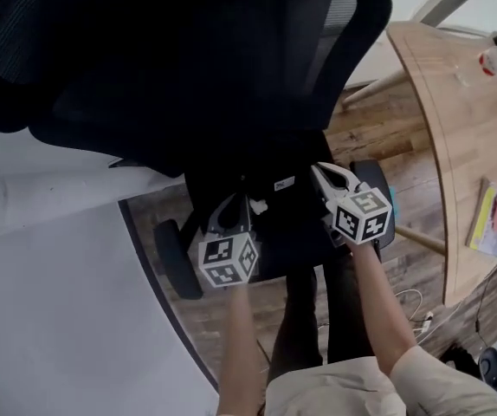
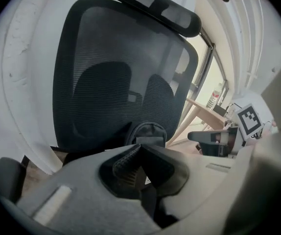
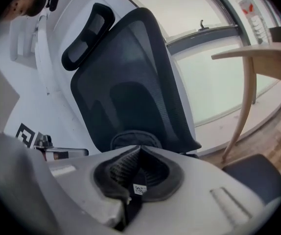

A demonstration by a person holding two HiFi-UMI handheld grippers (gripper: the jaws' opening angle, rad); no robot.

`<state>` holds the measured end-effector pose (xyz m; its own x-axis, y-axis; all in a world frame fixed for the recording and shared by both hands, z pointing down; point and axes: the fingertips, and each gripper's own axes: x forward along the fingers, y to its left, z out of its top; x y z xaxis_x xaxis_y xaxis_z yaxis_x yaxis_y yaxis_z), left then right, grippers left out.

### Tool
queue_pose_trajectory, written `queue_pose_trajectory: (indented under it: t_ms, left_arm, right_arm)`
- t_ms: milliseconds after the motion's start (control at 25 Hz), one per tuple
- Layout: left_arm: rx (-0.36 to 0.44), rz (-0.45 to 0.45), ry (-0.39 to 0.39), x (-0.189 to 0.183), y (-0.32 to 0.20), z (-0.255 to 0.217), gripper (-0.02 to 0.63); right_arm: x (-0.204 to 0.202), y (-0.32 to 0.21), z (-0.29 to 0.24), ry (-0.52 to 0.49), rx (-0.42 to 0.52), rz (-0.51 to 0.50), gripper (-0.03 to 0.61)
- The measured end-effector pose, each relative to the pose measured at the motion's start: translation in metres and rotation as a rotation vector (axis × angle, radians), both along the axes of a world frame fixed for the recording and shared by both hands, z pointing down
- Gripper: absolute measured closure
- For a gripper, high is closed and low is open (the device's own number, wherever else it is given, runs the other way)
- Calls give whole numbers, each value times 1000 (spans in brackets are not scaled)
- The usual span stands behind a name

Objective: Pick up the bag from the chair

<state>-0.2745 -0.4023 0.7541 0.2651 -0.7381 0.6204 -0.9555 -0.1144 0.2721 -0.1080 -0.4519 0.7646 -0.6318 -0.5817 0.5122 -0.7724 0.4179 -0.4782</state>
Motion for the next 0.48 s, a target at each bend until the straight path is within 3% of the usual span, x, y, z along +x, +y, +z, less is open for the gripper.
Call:
queue_pose_trajectory:
  t_ms: [120, 320, 400, 440, 480]
  left_arm:
    - [15, -18, -34, -9, -23, 21, 607]
    - [51, -65, 10, -7, -46, 40, 595]
    - [46, -64, -4, -2, -49, 50, 520]
    - [42, -69, -13, -1, -51, 55, 488]
    - [41, -75, -20, 1, -54, 61, 466]
  right_arm:
    - [-1, -10, 37, 27, -37, -16, 578]
    - [-2, -15, 74, 25, -87, -24, 578]
    - [-3, -17, 79, 29, -77, -35, 574]
    - [-5, -18, 81, 26, -72, -45, 495]
    - [-6, -21, 82, 19, -65, -57, 485]
